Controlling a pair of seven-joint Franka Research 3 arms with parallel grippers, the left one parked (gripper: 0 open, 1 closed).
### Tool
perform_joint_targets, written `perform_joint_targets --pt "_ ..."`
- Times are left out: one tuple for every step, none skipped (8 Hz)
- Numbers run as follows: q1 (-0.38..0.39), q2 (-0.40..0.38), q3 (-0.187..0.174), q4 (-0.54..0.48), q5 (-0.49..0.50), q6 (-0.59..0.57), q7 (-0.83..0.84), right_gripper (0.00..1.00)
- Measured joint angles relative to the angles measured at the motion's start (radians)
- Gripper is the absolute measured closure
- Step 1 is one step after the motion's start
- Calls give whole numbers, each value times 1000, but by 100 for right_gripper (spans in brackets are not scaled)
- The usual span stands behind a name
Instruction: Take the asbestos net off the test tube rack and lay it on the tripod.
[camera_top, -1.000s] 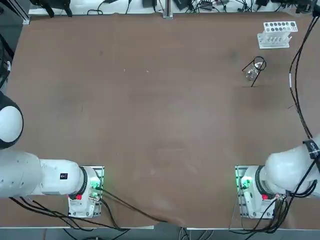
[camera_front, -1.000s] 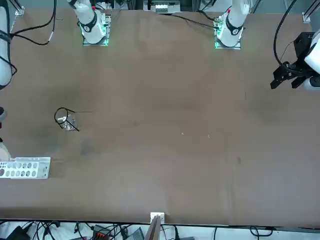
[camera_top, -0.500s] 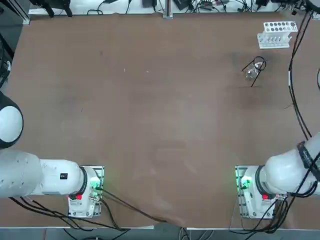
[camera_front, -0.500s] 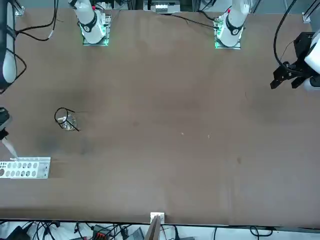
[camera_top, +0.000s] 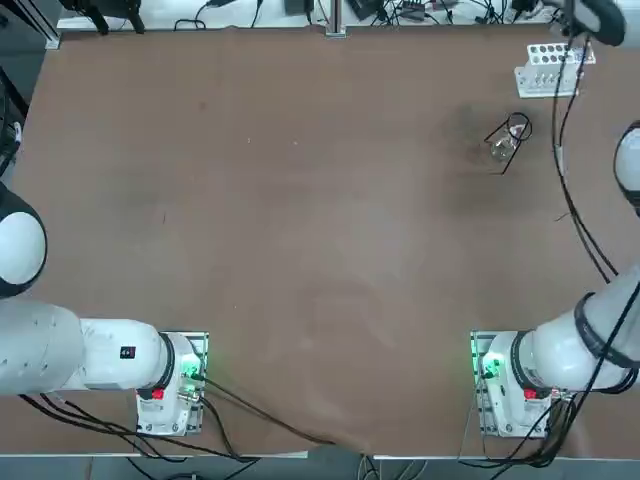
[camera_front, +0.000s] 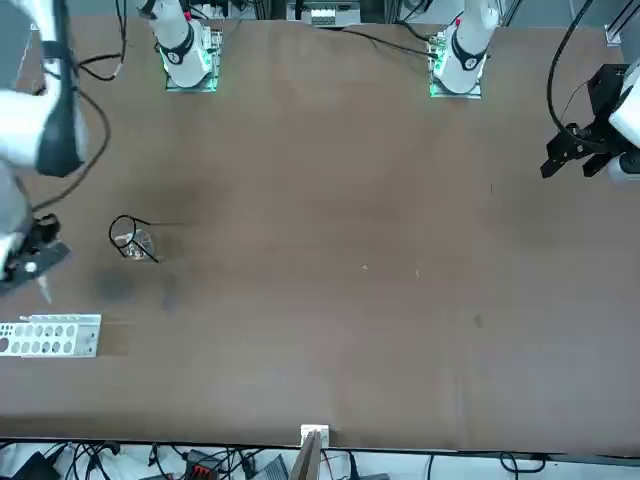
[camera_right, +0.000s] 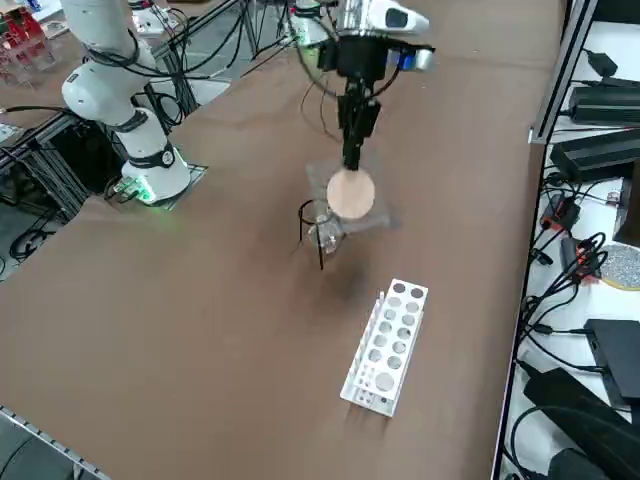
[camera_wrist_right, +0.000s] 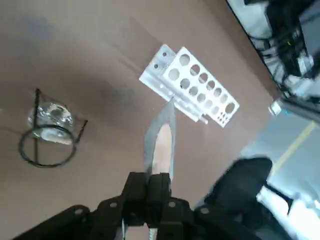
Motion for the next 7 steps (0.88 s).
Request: perform_joint_targets --pt "71 4 4 0 -56 -62 130 99" --pt "137 15 6 -1 -105 -119 240 99" --pt "193 32 6 -2 -147 -171 327 99" --pt "236 54 6 -3 -186 -217 388 99" --pt "275 77 6 -5 -222 -257 448 99" --pt "310 101 5 -8 -241 -282 530 99" --pt "341 125 5 -14 -249 -296 625 99"
